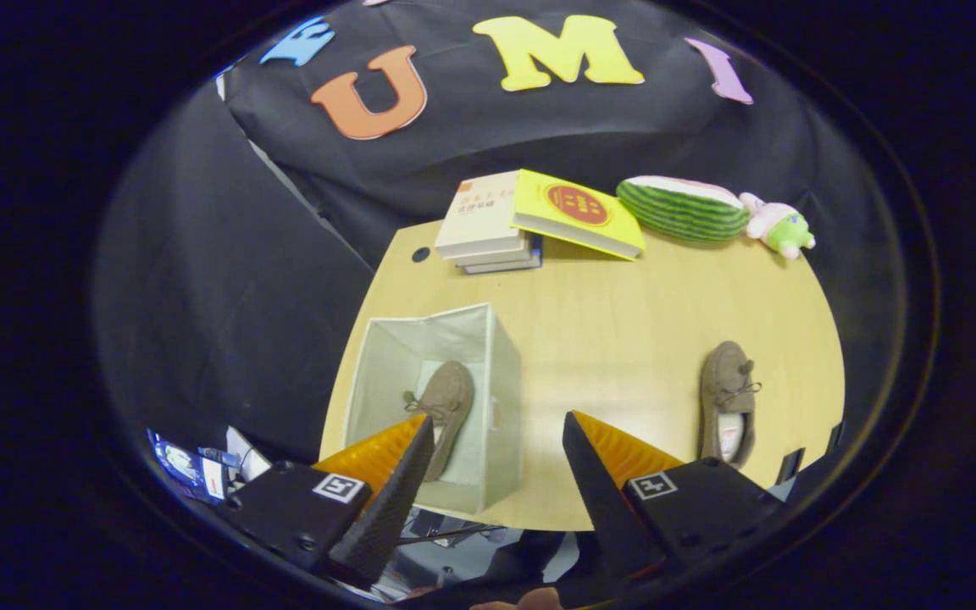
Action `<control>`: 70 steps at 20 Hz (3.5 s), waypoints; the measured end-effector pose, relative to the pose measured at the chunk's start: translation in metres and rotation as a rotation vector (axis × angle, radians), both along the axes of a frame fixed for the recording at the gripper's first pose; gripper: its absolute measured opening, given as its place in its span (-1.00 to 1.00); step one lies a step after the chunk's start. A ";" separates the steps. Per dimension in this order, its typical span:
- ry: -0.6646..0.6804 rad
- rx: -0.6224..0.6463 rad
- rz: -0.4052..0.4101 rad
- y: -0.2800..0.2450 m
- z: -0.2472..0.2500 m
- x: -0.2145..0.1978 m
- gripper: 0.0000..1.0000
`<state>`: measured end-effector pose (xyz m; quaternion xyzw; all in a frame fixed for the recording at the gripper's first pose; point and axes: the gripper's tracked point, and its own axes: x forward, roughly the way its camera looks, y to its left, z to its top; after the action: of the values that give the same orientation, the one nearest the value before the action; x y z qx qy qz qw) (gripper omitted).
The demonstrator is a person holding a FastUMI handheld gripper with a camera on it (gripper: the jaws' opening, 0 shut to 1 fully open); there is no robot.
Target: Open the storage box then place both shoes into the box .Put the left shoe in first, then the right shoe, with the right side of both shoes facing outward in a uniform manner.
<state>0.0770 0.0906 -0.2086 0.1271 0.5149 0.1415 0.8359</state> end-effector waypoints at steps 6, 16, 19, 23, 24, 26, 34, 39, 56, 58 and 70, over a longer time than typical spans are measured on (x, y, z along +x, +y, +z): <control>0.054 -0.051 -0.160 -0.130 -0.038 -0.003 0.98; 0.226 -0.118 -0.151 -0.249 -0.135 -0.020 0.98; 0.297 -0.126 -0.121 -0.261 -0.168 -0.021 0.98; 0.365 -0.122 -0.104 -0.270 -0.199 -0.018 0.98; 0.382 -0.117 -0.099 -0.269 -0.207 -0.016 0.97; 0.427 -0.101 -0.082 -0.268 -0.219 -0.017 0.93; 0.522 -0.046 -0.029 -0.251 -0.248 -0.014 0.40; 0.552 -0.076 -0.051 -0.259 -0.253 -0.013 -0.23; 0.488 0.020 -0.055 -0.167 -0.152 -0.029 -0.87; 0.448 0.071 -0.051 -0.136 -0.117 -0.026 -0.87; 0.272 0.132 0.146 0.047 0.002 0.004 -0.88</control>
<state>0.0814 0.1377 -0.2064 0.1619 0.6206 0.2171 0.7358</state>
